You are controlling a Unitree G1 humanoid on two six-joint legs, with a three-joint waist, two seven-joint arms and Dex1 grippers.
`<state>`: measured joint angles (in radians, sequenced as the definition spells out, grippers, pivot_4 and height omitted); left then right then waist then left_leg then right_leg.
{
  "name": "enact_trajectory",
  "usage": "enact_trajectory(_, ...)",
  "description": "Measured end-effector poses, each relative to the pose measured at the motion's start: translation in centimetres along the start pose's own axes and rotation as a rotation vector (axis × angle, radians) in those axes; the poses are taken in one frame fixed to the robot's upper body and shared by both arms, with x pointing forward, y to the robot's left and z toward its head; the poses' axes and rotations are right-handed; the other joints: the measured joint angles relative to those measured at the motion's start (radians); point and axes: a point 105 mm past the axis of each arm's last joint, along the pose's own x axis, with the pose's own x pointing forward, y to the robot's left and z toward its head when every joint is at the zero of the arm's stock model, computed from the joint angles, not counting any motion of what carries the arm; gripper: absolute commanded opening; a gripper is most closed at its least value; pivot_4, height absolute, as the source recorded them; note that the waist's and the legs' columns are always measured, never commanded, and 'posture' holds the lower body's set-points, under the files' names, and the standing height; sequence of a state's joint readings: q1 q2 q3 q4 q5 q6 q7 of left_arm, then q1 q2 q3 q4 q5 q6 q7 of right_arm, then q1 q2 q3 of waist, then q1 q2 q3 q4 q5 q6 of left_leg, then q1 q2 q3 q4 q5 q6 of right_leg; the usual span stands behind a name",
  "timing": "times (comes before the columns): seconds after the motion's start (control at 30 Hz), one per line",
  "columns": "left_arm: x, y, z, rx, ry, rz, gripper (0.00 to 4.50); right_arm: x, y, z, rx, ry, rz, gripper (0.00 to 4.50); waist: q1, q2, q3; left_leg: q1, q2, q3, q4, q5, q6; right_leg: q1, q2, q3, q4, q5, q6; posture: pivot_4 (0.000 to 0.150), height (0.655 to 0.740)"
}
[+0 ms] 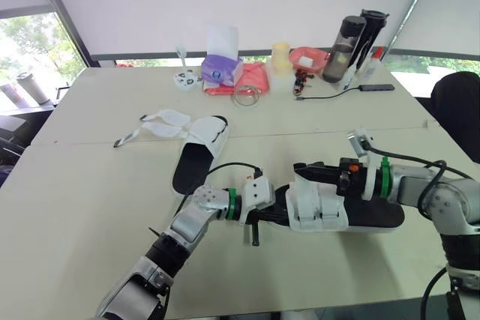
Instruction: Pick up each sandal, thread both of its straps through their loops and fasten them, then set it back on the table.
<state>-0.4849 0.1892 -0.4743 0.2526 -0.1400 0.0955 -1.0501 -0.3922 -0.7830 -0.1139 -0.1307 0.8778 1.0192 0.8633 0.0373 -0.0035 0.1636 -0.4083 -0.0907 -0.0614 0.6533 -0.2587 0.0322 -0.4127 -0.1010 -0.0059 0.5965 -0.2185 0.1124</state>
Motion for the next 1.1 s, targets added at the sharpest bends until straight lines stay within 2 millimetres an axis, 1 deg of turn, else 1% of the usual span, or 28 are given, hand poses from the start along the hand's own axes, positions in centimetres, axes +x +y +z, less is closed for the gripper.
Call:
enact_trajectory(0.17, 0.0, 0.0, 0.0, 0.001, 0.000, -0.001, 0.00, 0.0, -0.7, -0.6, -0.001, 0.032, -0.034, 0.03, 0.000, 0.000, 0.000, 0.000, 0.000, 0.000, 0.000, 0.000, 0.000, 0.000, 0.000, 0.000, 0.000, 0.000, 0.000, 0.150, 0.7400)
enact_trajectory(0.6, 0.1, 0.0, 0.0, 0.003, -0.002, 0.001, 0.00, -0.4, -1.7, -1.2, -0.020, 0.071, -0.080, 0.03, 0.001, 0.000, 0.000, 0.000, 0.000, 0.000, 0.000, 0.000, 0.000, 0.000, 0.000, 0.000, 0.000, 0.000, 0.000, 0.150, 0.7400)
enact_trajectory(0.8, 0.2, 0.0, 0.0, 0.003, -0.008, 0.003, 0.00, -0.4, -2.0, -1.7, -0.115, 0.153, -0.121, 0.03, 0.001, 0.000, 0.000, 0.000, 0.000, 0.000, 0.000, 0.000, 0.000, 0.001, 0.000, 0.000, 0.000, 0.000, 0.000, 0.150, 0.7400)
enact_trajectory(0.93, 0.3, 0.0, 0.0, 0.001, -0.010, 0.005, 0.00, -0.3, -2.1, -1.7, -0.143, 0.168, -0.126, 0.03, 0.002, 0.000, 0.000, 0.000, 0.000, 0.000, 0.001, 0.000, 0.000, 0.002, 0.000, 0.000, 0.000, 0.000, 0.000, 0.150, 0.7400)
enact_trajectory(0.97, 0.3, 0.0, 0.0, 0.000, -0.010, 0.006, 0.00, -0.3, -2.1, -1.7, -0.146, 0.170, -0.126, 0.31, 0.002, 0.000, 0.000, 0.000, 0.000, 0.000, 0.001, 0.000, 0.000, 0.002, 0.000, 0.000, 0.000, 0.000, 0.000, 0.150, 0.7400)
enact_trajectory(1.03, 0.3, 0.0, 0.0, 0.001, -0.012, 0.007, 0.00, -0.3, -2.2, -1.8, -0.164, 0.184, -0.136, 1.04, 0.002, 0.000, 0.000, 0.000, 0.000, 0.000, 0.002, 0.000, 0.000, 0.002, 0.000, 0.000, 0.000, 0.000, 0.001, 0.150, 0.7400)
enact_trajectory(1.1, 0.4, 0.0, 0.0, 0.001, -0.013, 0.007, 0.00, -0.4, -2.5, -1.8, -0.177, 0.193, -0.152, 2.06, 0.003, 0.000, 0.000, 0.000, 0.000, 0.000, 0.002, 0.000, 0.000, 0.002, 0.000, 0.000, 0.000, 0.000, 0.001, 0.150, 0.7400)
